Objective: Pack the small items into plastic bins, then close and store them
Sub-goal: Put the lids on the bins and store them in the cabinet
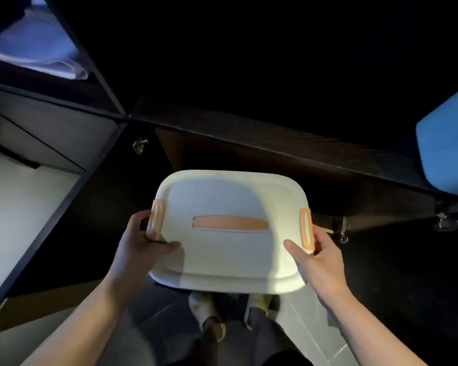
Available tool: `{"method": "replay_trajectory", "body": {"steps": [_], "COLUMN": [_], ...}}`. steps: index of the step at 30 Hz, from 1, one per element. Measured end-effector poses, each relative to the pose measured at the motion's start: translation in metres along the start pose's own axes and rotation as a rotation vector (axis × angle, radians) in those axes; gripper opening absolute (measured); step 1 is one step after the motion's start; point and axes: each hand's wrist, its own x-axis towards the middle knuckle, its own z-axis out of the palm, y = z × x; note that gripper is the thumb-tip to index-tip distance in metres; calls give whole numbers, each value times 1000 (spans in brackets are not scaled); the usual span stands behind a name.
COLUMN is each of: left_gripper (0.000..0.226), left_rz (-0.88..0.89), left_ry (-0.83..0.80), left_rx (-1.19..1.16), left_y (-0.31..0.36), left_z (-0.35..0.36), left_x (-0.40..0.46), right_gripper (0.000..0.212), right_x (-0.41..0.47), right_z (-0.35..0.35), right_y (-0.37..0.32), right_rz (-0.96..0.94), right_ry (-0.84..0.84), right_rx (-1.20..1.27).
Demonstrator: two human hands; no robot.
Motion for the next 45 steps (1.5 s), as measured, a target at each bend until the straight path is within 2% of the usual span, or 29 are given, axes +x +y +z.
{"method": "replay_trajectory", "body": {"steps": [3,8,11,14,17,18,20,22,23,28,33,36,38,41,43,45], "left_gripper": [82,57,48,38,15,11,25,51,57,69,66,65,66,68,74,74], "left_rz": [-77,-170,-179,-183,-189,-175,-162,-177,-187,-103,-67,-15,19,106,155,243], "left_ry": [-45,-149,-116,-117,-261,-242,-160,-157,-149,-35,36,15,-21,-52,-60,-28], "left_rx": [75,175,310,368,288,303,352,377,358,264,183,136,84,-3,27,252], "left_y": [-30,-92,-124,-148,-161,-166,-174,-173,-172,-175,-192,-203,-211,-208,-206,-208], "left_z": [17,64,95,121,136,141,154,168,172,200,228,235,239,244,250,257], "left_x": [31,82,101,128,166,180,205,230,245,322,370,390,405,428,439,437], "right_gripper": [49,56,59,47,37,35,31,26,26,30,16,13,19,18,10,36], "right_x": [20,67,95,119,147,157,181,210,226,316,368,385,392,398,407,410], "right_z": [16,35,47,59,74,78,84,91,95,127,147,155,159,164,174,180], "right_y": [39,107,138,170,195,203,218,228,232,251,274,288,300,293,281,272], "right_rz": [74,235,280,277,297,320,353,344,339,372,302,284,301,329,324,285], "right_ry": [-11,-67,-85,-133,-134,-136,-129,-112,-105,10,-108,-123,-119,-53,-7,31], "right_rx": [-17,-96,-150,-193,-231,-219,-168,-159,-136,-66,-174,-219,-238,-121,-153,-415]}}
